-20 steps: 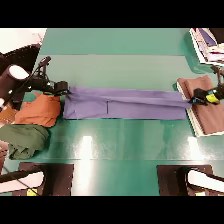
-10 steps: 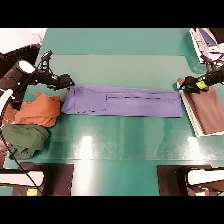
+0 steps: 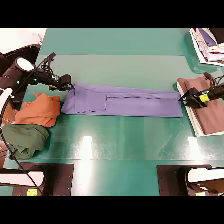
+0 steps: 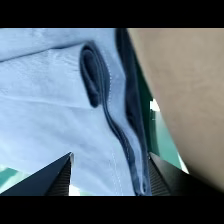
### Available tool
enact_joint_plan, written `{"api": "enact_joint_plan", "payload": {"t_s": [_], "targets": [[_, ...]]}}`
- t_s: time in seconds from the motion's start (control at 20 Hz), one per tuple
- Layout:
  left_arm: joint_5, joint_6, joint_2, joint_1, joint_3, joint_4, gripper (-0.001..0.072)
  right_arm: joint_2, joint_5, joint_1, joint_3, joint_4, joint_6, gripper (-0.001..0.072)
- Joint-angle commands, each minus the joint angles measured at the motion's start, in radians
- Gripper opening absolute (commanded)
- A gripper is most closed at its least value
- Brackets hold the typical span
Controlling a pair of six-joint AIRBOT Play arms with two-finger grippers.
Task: Fold the shirts.
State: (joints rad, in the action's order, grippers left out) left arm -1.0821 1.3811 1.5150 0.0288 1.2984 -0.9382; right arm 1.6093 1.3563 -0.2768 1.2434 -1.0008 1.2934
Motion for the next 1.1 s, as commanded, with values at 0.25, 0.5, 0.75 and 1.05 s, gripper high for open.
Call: {"api": "enact_joint_plan", "payload": {"t_s": [0.25, 0.5, 0.75, 1.05], "targets": [[0.088, 0.001, 0.004, -0.18, 0.002, 0.014, 0.0024, 0.018, -0.101, 0.092, -0.063, 0.041, -0.02, 0.0242], [0.174, 0.033, 0.085, -0.328, 0.066, 0.018, 0.0023, -0.004, -0.008, 0.107, 0.05, 0.073, -0.019, 0.0014], [0.136, 0.06, 0.301, -0.486, 0.278, 0.021, 0.0023, -0.073, 0.093, 0.144, 0.26, 0.383, -0.019, 0.0013], [0.086, 0.107, 0.475, -0.552, 0.458, 0.019, 0.0024, -0.093, 0.084, 0.352, 0.484, 0.38, 0.004, 0.0013]]}}
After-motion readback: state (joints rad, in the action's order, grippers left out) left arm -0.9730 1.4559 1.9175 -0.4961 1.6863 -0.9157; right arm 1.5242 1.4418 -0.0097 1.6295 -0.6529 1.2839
